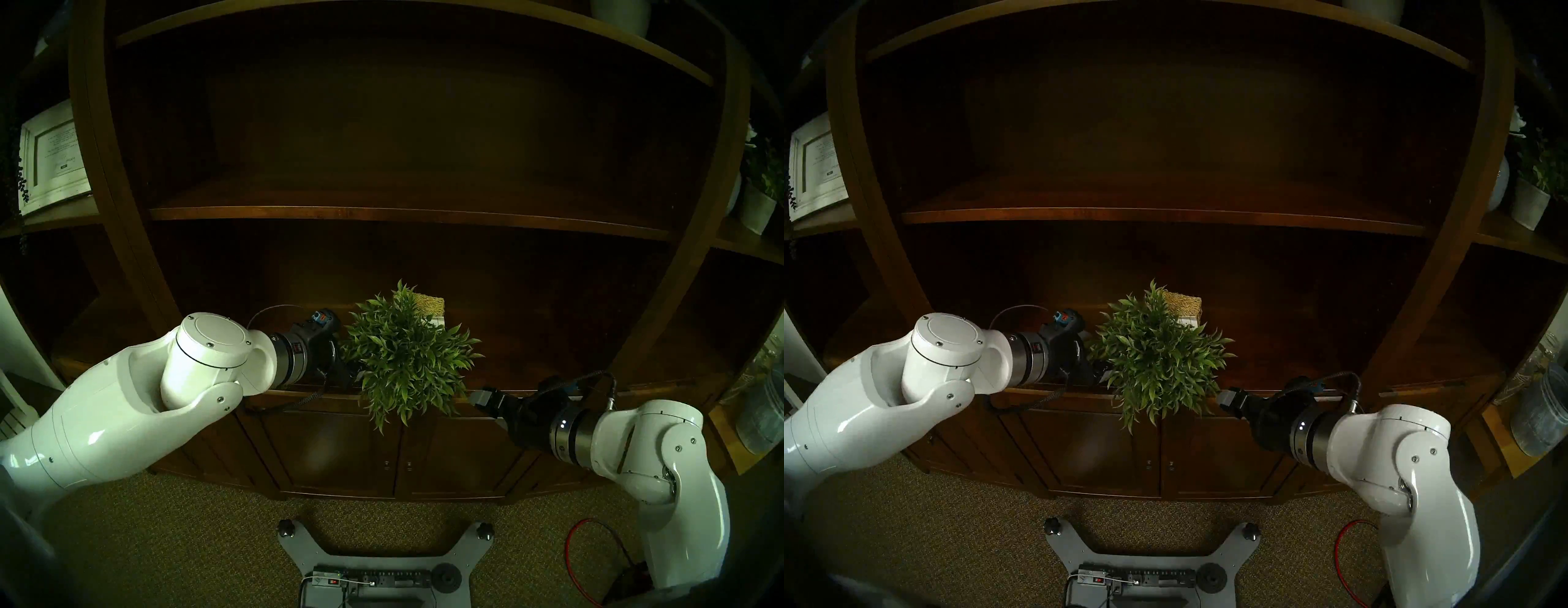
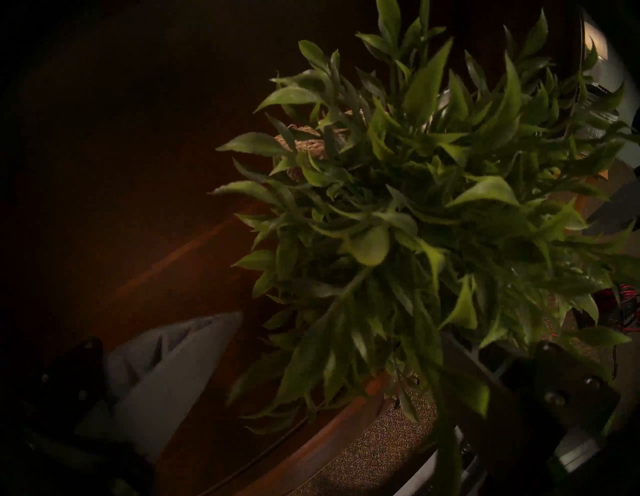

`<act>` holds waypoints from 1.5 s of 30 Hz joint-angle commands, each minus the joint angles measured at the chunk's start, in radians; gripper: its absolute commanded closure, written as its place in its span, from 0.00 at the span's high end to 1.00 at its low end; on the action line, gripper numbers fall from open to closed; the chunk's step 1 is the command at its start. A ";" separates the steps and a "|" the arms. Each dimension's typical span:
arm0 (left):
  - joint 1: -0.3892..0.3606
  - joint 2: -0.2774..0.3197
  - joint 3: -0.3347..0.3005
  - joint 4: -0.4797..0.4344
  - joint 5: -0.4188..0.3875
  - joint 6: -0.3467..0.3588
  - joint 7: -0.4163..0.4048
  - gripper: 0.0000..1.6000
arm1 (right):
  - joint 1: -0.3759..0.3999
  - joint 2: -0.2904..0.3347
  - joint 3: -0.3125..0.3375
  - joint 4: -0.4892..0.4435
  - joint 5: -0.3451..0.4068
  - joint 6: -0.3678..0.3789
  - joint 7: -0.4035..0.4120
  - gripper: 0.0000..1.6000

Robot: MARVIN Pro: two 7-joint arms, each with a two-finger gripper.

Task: Place the fake decorative plant upright

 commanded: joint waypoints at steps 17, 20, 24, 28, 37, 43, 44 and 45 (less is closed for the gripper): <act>0.220 0.208 0.009 -0.131 0.009 -0.073 0.007 1.00 | 0.006 0.002 0.001 -0.028 0.000 -0.003 0.005 1.00; 0.254 0.235 0.004 -0.142 0.007 -0.088 0.018 1.00 | 0.006 0.002 0.000 -0.028 0.001 -0.004 0.005 1.00; 0.311 0.280 -0.024 -0.160 0.002 -0.146 0.035 1.00 | 0.006 0.002 0.000 -0.029 0.000 -0.004 0.005 1.00; 0.355 0.328 -0.038 -0.162 -0.001 -0.210 0.045 1.00 | 0.005 0.003 0.001 -0.030 0.000 -0.005 0.005 1.00; 0.343 0.346 -0.042 -0.117 0.007 -0.297 0.030 1.00 | -0.046 0.017 0.069 -0.084 0.043 0.018 -0.019 1.00; 0.327 0.337 -0.054 -0.098 0.003 -0.296 0.009 1.00 | -0.078 0.036 0.099 -0.089 0.099 0.071 -0.022 1.00; 0.325 0.336 -0.056 -0.097 0.002 -0.295 0.006 1.00 | -0.082 0.038 0.095 -0.089 0.101 0.077 -0.021 1.00; 0.322 0.335 -0.057 -0.095 0.001 -0.292 0.002 1.00 | -0.088 0.044 0.086 -0.089 0.099 0.087 -0.020 1.00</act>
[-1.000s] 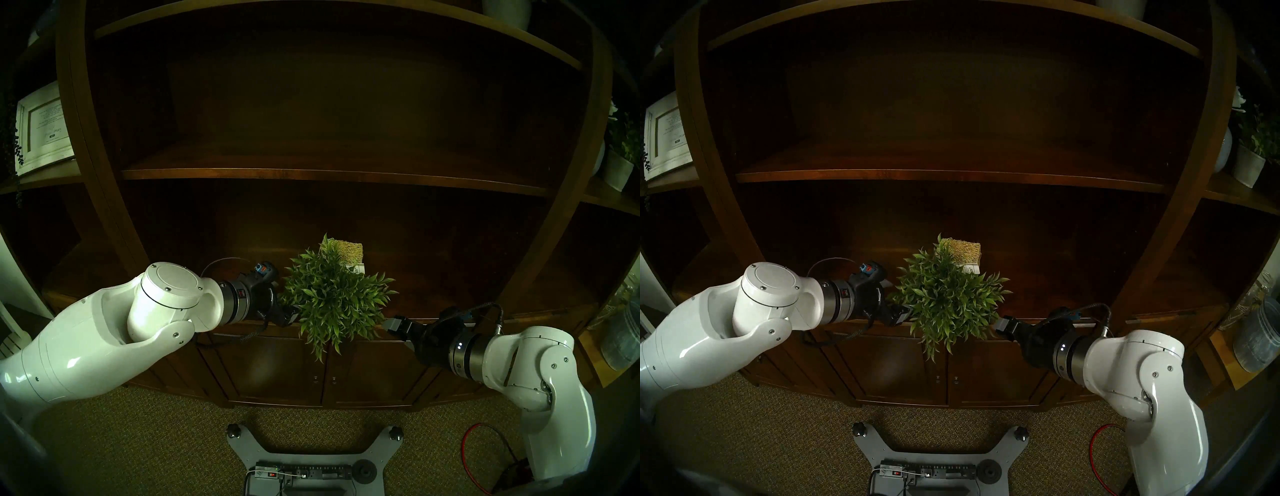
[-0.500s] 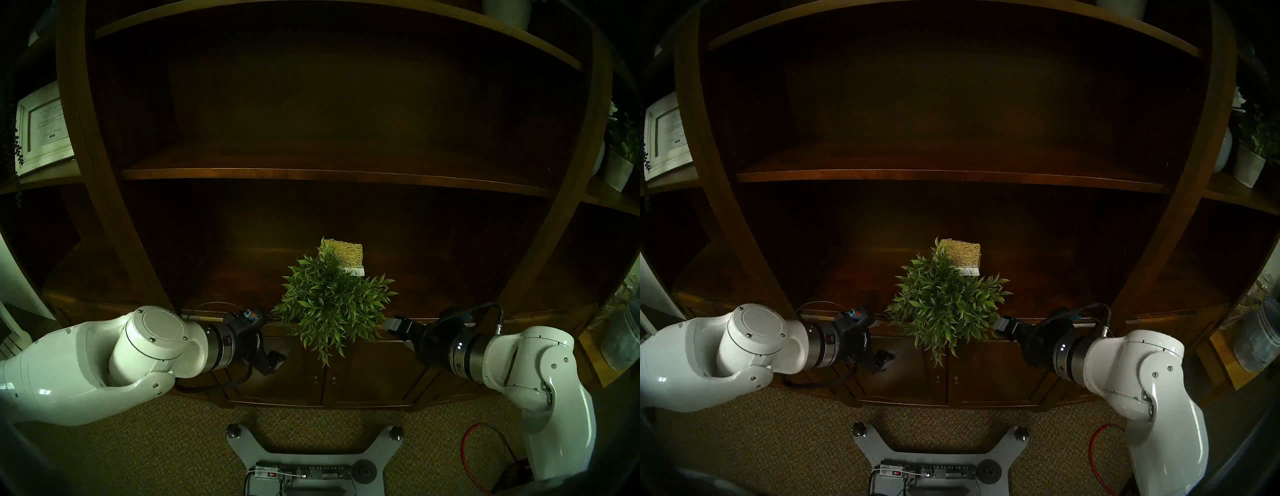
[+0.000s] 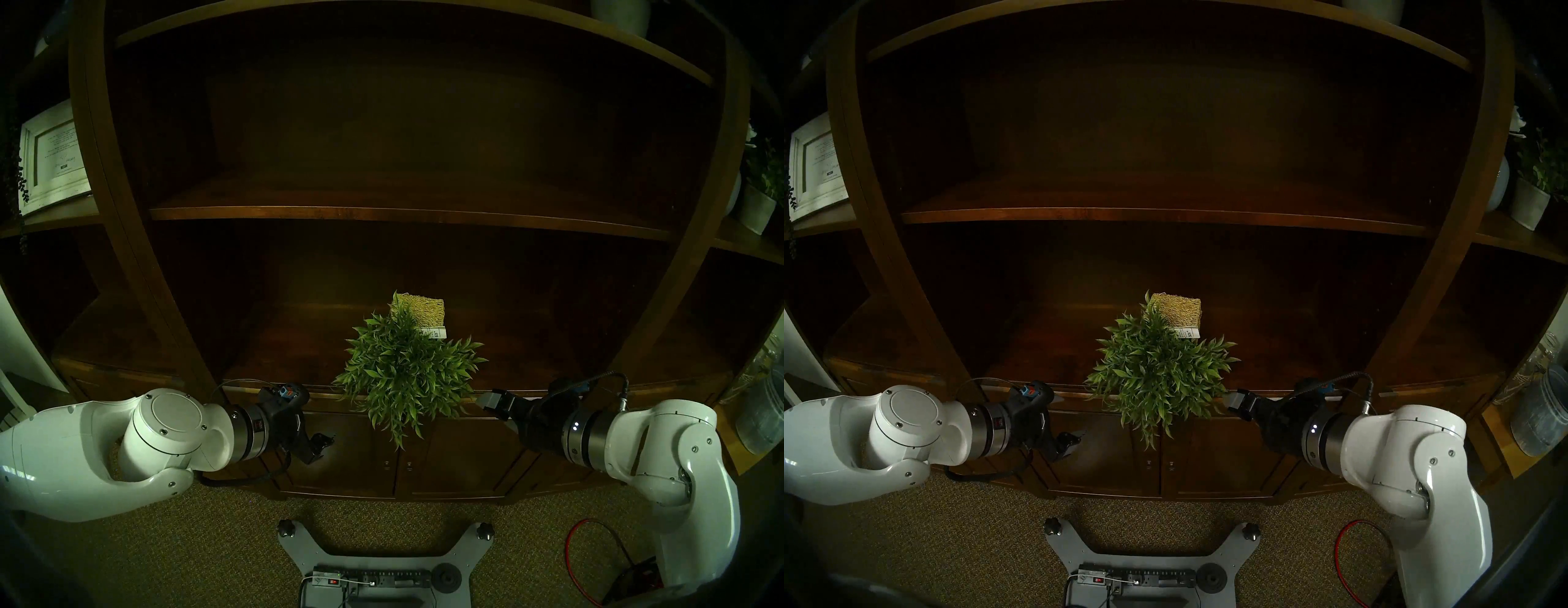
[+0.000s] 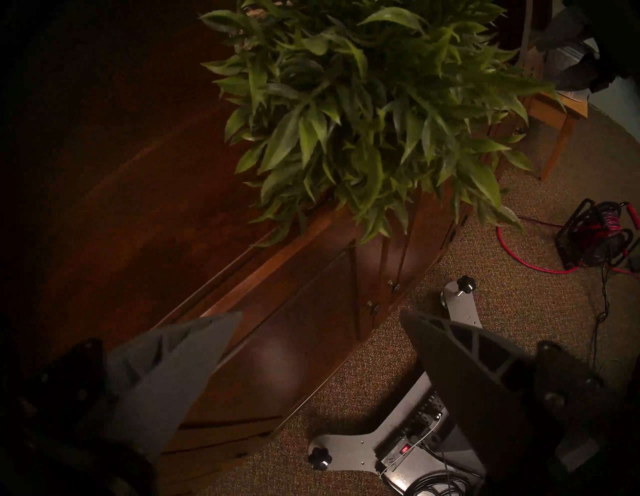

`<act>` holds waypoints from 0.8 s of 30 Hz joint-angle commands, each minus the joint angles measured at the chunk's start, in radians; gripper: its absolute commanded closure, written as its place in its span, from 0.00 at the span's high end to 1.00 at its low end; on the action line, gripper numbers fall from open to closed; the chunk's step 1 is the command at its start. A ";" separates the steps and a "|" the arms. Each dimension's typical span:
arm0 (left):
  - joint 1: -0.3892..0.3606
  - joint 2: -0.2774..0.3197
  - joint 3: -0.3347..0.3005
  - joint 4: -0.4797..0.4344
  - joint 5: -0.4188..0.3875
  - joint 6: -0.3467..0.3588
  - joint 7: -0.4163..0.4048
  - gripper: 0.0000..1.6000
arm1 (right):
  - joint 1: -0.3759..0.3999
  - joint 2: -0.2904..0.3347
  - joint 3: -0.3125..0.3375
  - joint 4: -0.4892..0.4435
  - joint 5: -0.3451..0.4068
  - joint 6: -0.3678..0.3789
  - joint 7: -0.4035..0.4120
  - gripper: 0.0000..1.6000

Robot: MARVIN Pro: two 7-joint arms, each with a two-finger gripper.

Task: Place the fake decorative plant upright

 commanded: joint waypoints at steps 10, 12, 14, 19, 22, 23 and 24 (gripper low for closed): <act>-0.053 -0.008 -0.039 0.010 -0.013 0.010 -0.058 1.00 | -0.027 0.054 -0.129 -0.038 -0.071 0.074 0.030 1.00; -0.054 -0.011 -0.038 0.013 -0.014 0.015 -0.064 1.00 | -0.018 0.053 -0.147 -0.038 -0.092 0.074 0.030 1.00; -0.058 -0.010 -0.038 0.015 -0.017 0.021 -0.076 1.00 | -0.009 0.053 -0.168 -0.038 -0.120 0.069 0.032 1.00; -0.062 -0.010 -0.032 0.021 -0.004 0.038 -0.094 1.00 | 0.015 0.046 -0.223 -0.038 -0.215 0.033 0.012 1.00; -0.064 -0.028 -0.028 0.031 0.006 0.045 -0.093 1.00 | 0.028 0.040 -0.262 -0.038 -0.281 0.001 -0.003 1.00; -0.067 -0.038 -0.026 0.037 0.014 0.047 -0.090 1.00 | 0.034 0.038 -0.275 -0.038 -0.302 -0.012 -0.005 1.00; -0.068 -0.046 -0.025 0.042 0.019 0.050 -0.090 1.00 | 0.039 0.035 -0.287 -0.038 -0.319 -0.023 -0.007 1.00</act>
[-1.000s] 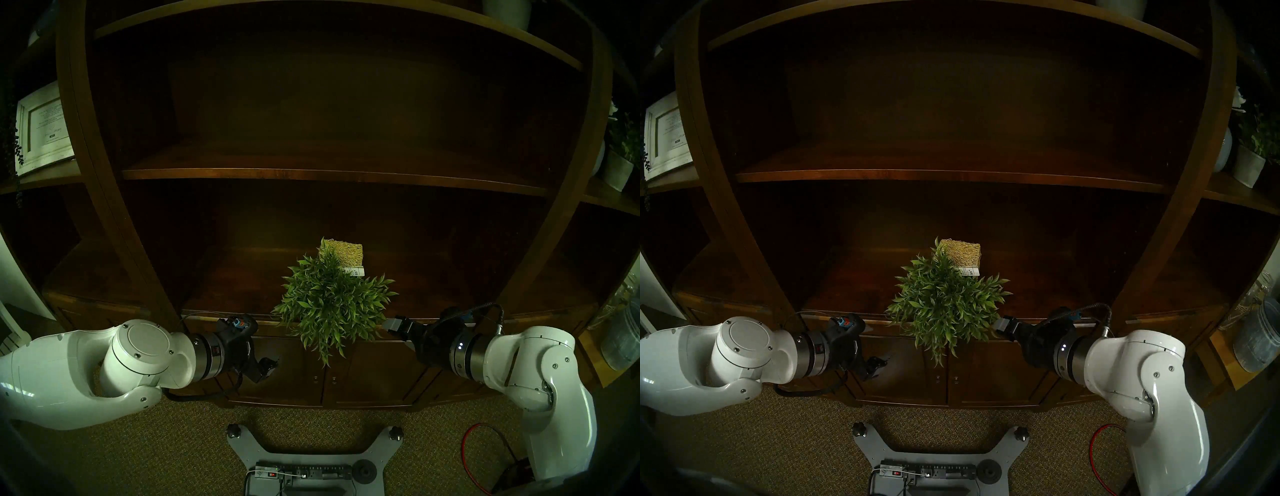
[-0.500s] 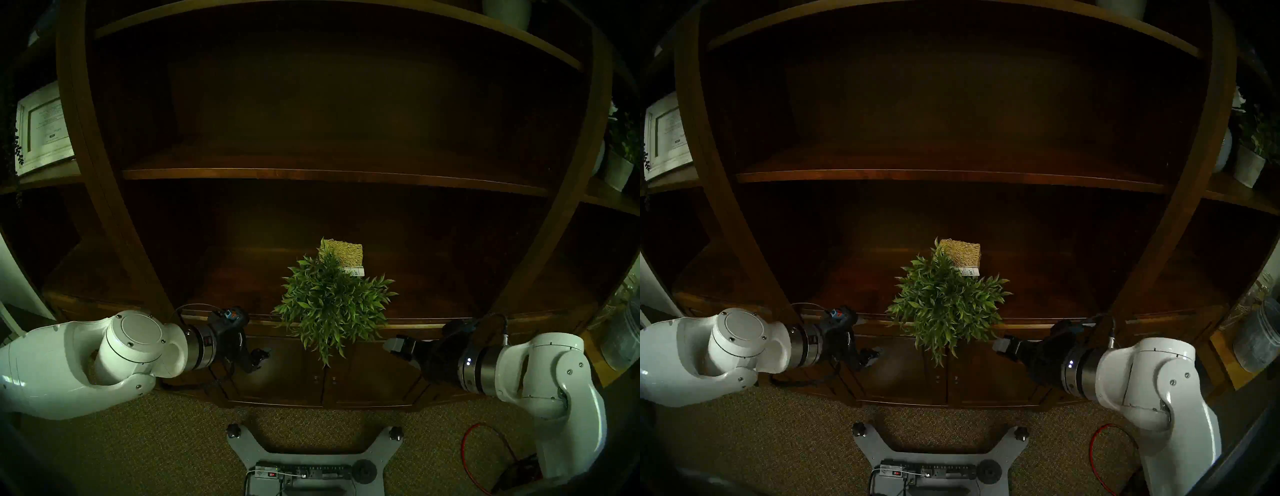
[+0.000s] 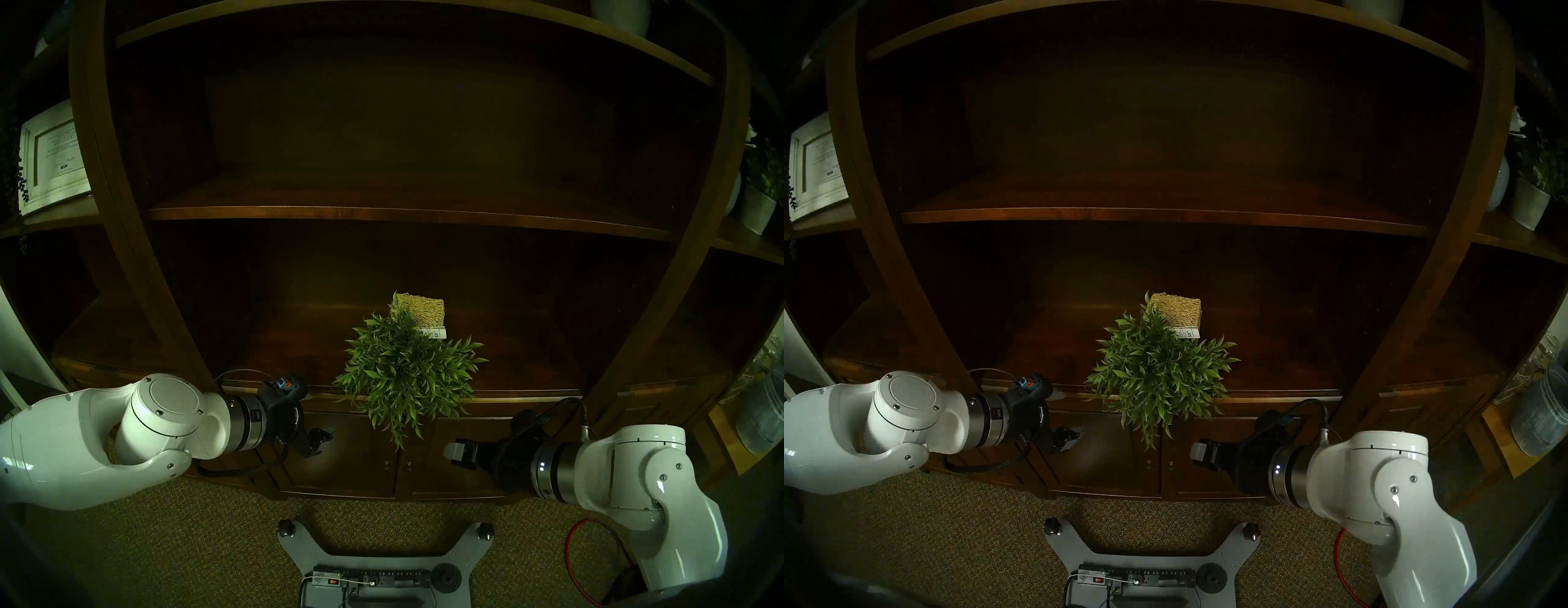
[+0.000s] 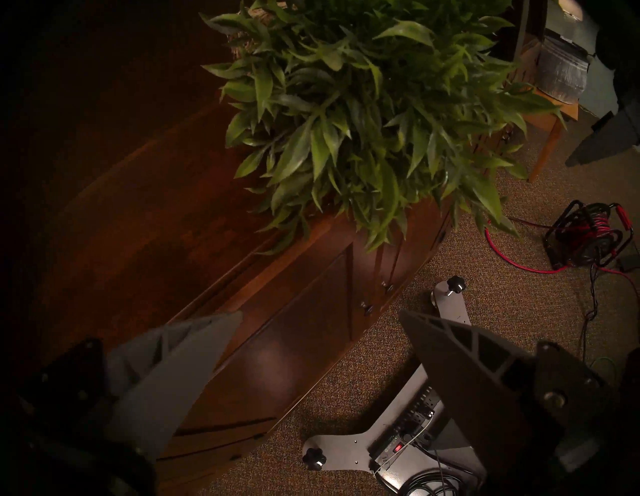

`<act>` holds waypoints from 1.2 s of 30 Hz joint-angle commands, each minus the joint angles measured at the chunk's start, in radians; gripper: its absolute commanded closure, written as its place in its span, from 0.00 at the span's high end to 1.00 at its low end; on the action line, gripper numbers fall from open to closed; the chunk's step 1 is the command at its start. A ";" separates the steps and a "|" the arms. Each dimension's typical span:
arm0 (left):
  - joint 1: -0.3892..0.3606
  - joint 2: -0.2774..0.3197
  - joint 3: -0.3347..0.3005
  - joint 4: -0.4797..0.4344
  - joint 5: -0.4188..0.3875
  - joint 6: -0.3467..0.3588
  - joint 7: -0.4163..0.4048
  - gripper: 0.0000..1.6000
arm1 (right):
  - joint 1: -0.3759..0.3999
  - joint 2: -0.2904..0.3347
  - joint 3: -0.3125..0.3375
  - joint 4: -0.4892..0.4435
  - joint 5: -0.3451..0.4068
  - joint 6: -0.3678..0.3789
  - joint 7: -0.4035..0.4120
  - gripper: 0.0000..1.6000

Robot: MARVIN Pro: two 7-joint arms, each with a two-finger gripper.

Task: Place the fake decorative plant upright

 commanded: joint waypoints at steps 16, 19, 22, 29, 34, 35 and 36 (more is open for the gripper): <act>-0.110 -0.208 0.038 0.097 0.161 0.066 0.016 1.00 | 0.188 -0.074 -0.248 -0.011 -0.383 -0.244 -0.106 1.00; -0.129 -0.237 0.053 0.109 0.184 0.082 0.008 1.00 | 0.214 -0.089 -0.282 0.012 -0.427 -0.262 -0.128 1.00; -0.143 -0.254 0.061 0.116 0.196 0.093 0.001 1.00 | 0.231 -0.101 -0.304 0.031 -0.454 -0.268 -0.147 1.00; -0.194 -0.303 0.087 0.144 0.227 0.134 -0.040 1.00 | 0.280 -0.124 -0.349 0.080 -0.507 -0.252 -0.250 1.00; -0.214 -0.319 0.096 0.155 0.241 0.149 -0.059 1.00 | 0.277 -0.114 -0.349 0.067 -0.495 -0.242 -0.251 1.00; -0.220 -0.326 0.099 0.160 0.246 0.153 -0.063 1.00 | 0.278 -0.114 -0.354 0.065 -0.496 -0.239 -0.255 1.00; -0.227 -0.335 0.102 0.166 0.255 0.159 -0.067 1.00 | 0.284 -0.115 -0.360 0.066 -0.491 -0.236 -0.252 1.00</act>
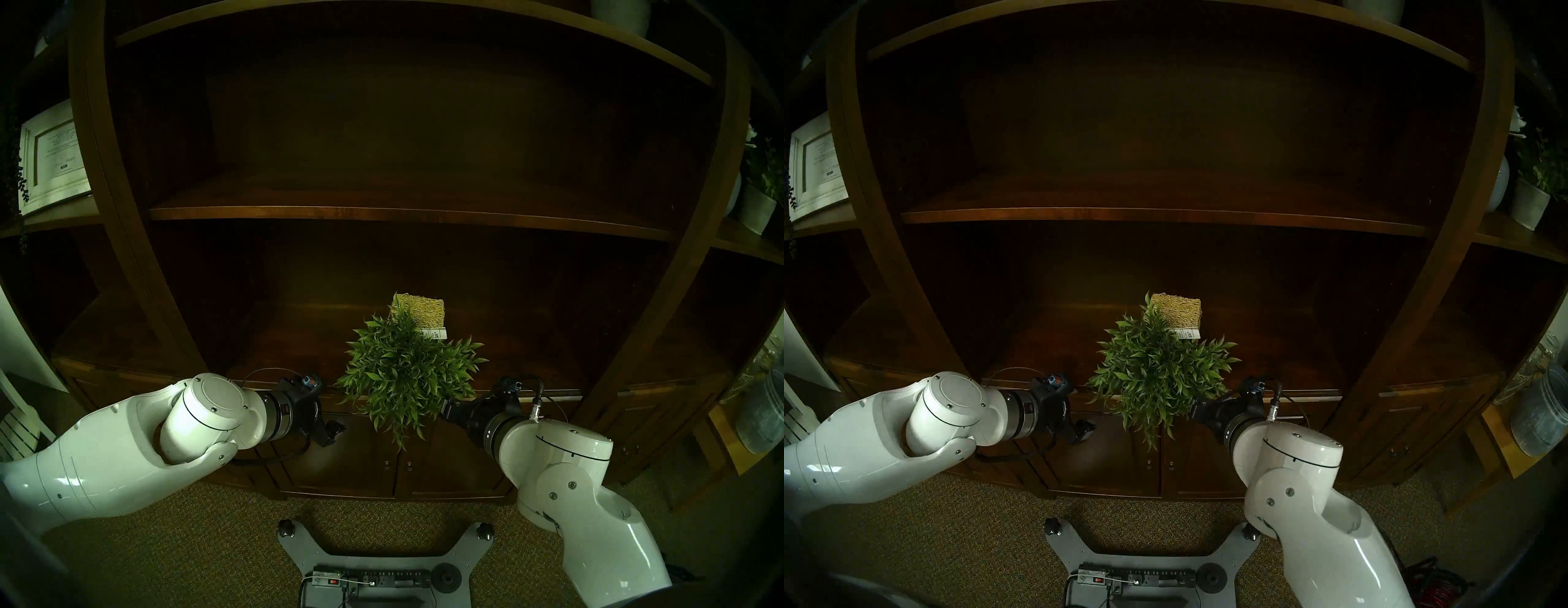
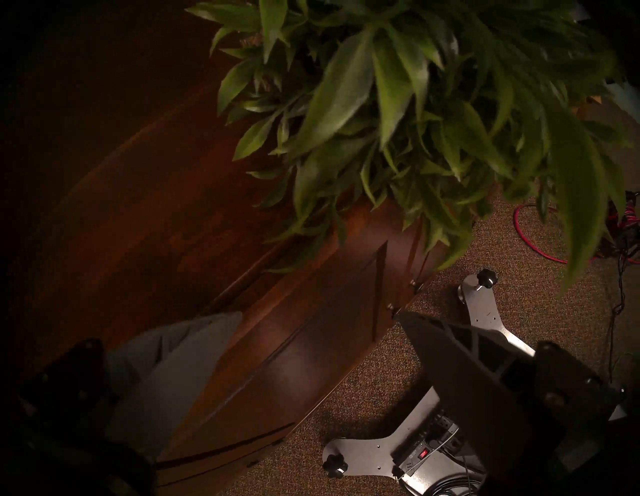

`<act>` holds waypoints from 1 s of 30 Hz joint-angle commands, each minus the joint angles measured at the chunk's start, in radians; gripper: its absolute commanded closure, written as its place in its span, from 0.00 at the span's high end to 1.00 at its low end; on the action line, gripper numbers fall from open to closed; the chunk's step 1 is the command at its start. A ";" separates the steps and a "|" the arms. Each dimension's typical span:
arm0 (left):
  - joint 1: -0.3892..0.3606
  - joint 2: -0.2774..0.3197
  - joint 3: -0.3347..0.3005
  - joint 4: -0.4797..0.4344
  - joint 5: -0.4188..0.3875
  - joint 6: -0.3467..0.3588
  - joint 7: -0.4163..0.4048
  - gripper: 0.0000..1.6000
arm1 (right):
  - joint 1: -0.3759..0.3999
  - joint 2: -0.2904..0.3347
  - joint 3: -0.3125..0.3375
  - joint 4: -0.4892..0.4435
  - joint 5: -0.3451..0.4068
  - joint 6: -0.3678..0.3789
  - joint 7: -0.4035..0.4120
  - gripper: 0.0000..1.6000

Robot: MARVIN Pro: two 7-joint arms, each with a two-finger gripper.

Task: Place the fake decorative plant upright

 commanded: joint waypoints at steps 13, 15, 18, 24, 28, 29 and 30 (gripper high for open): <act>-0.123 -0.156 0.041 0.079 0.101 0.038 -0.009 1.00 | 0.089 -0.037 -0.010 -0.046 0.065 0.057 0.016 1.00; -0.129 -0.171 0.045 0.088 0.105 0.040 -0.008 1.00 | 0.096 -0.042 -0.002 -0.039 0.091 0.066 0.029 1.00; -0.134 -0.182 0.048 0.091 0.106 0.044 -0.009 1.00 | 0.102 -0.047 0.009 -0.033 0.121 0.077 0.045 1.00; -0.147 -0.203 0.050 0.101 0.106 0.053 -0.011 1.00 | 0.121 -0.053 0.053 -0.014 0.231 0.119 0.104 1.00; -0.154 -0.215 0.049 0.110 0.102 0.058 -0.017 1.00 | 0.141 -0.059 0.078 0.010 0.288 0.141 0.132 1.00; -0.156 -0.217 0.049 0.111 0.102 0.060 -0.018 1.00 | 0.148 -0.059 0.082 0.019 0.297 0.146 0.135 1.00; -0.158 -0.220 0.048 0.113 0.099 0.062 -0.021 1.00 | 0.157 -0.060 0.084 0.032 0.305 0.150 0.138 1.00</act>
